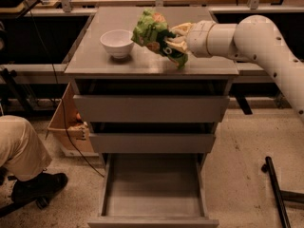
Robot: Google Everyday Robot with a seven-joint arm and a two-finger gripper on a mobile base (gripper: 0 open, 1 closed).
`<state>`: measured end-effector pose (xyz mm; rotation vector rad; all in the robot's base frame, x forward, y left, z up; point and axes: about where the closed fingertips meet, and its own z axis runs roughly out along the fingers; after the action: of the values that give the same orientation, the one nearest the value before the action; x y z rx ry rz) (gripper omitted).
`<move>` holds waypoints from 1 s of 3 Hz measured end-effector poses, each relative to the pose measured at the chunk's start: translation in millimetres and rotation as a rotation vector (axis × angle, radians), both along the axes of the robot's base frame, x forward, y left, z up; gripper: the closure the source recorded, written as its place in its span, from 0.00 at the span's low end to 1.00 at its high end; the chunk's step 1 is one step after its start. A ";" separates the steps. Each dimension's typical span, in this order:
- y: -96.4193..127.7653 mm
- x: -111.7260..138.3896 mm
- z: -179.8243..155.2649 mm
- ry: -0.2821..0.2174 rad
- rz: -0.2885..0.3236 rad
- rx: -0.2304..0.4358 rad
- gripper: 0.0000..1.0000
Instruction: Pick green rice chip bag from bottom drawer and place on counter
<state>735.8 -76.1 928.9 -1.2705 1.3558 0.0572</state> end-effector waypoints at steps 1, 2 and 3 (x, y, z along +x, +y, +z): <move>14.4 16.5 -20.6 0.021 0.009 -0.006 1.00; 24.0 27.9 -38.4 0.045 0.008 -0.020 0.82; 24.0 27.9 -34.5 0.045 0.008 -0.020 0.58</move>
Offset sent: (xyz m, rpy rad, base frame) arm 0.0441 0.0307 -0.0632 -0.0399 0.0781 -0.0037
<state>763.8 -52.1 894.3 -1.2982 1.3932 0.0788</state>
